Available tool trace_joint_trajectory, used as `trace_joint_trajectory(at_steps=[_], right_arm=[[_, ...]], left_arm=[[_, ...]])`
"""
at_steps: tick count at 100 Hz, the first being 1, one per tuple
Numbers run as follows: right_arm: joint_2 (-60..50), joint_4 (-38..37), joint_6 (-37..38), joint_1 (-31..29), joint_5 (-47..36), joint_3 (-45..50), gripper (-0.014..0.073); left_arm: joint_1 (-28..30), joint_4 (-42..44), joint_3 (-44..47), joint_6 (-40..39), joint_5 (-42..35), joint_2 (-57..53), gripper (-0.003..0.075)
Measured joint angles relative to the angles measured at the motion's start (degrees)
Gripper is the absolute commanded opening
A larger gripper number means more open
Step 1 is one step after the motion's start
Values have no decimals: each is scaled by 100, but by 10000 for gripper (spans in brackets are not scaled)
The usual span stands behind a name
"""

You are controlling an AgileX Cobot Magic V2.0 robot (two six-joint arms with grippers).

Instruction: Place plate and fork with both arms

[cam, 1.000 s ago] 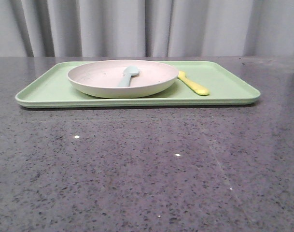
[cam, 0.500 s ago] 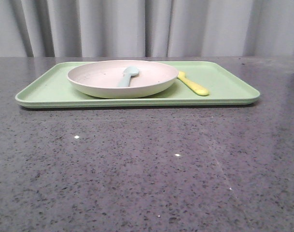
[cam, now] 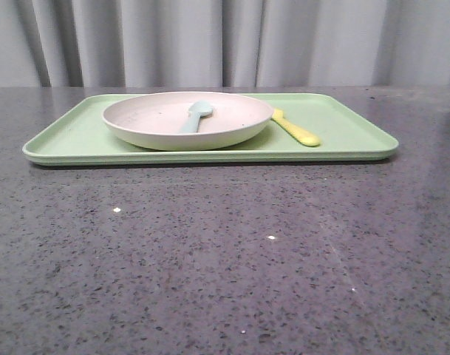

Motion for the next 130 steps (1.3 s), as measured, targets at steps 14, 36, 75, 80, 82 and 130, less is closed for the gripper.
trace_joint_trajectory(at_steps=[14,36,75,80,82,130], right_arm=[[0,0,0,0,0,0,-67],[0,0,0,0,0,0,-67],[0,0,0,0,0,0,-67],[0,0,0,0,0,0,-67],[0,0,0,0,0,0,-67],[0,-9,0,0,0,0,-67]], left_arm=[[0,0,0,0,0,0,-20],[0,0,0,0,0,0,-20],[0,0,86,0,0,0,-20],[0,0,143,0,-76,0,-20],[0,12,176,0,-134,-13,-20],[304,507,2051,0,-2753,-1078,-20]])
